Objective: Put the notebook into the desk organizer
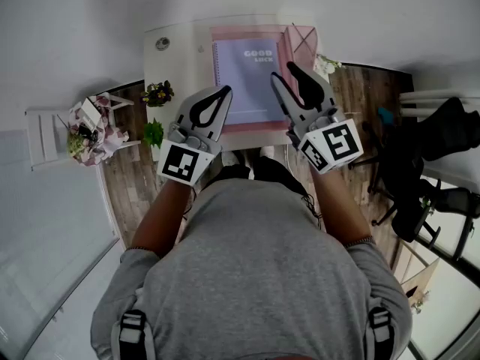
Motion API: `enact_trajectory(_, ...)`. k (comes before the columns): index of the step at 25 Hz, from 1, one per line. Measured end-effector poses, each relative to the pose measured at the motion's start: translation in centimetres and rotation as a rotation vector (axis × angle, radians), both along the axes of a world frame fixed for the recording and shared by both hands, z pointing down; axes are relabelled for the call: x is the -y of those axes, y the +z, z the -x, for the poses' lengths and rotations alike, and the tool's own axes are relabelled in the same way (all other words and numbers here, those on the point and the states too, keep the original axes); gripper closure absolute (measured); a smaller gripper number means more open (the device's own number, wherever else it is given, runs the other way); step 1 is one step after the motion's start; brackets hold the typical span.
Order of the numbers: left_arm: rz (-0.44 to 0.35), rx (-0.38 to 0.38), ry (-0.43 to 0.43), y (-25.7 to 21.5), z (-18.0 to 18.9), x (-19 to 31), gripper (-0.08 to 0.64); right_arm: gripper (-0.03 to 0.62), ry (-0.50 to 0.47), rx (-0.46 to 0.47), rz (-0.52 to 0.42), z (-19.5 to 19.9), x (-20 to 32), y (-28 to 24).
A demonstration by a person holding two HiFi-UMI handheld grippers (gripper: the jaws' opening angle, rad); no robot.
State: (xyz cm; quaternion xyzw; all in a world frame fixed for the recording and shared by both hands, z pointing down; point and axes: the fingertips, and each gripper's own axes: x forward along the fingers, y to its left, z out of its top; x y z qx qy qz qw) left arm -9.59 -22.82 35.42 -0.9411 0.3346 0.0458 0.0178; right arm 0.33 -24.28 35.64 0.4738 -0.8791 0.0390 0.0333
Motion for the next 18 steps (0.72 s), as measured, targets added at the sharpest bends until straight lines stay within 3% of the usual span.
enact_trajectory(3,-0.009,0.01,-0.005,0.0,-0.5,-0.8,0.54,0.463,-0.046,-0.03,-0.073,0.1,-2.1,-1.5)
enact_trajectory(7,-0.032,0.015,-0.019,-0.6,-1.4,-2.5,0.54,0.58,-0.091,-0.106,-0.12,-0.3,-4.8,-1.6)
enact_trajectory(18,-0.054,0.008,-0.09,-1.8,-3.0,-7.8,0.54,0.584,-0.158,-0.051,-0.116,-2.8,-10.5,-0.3)
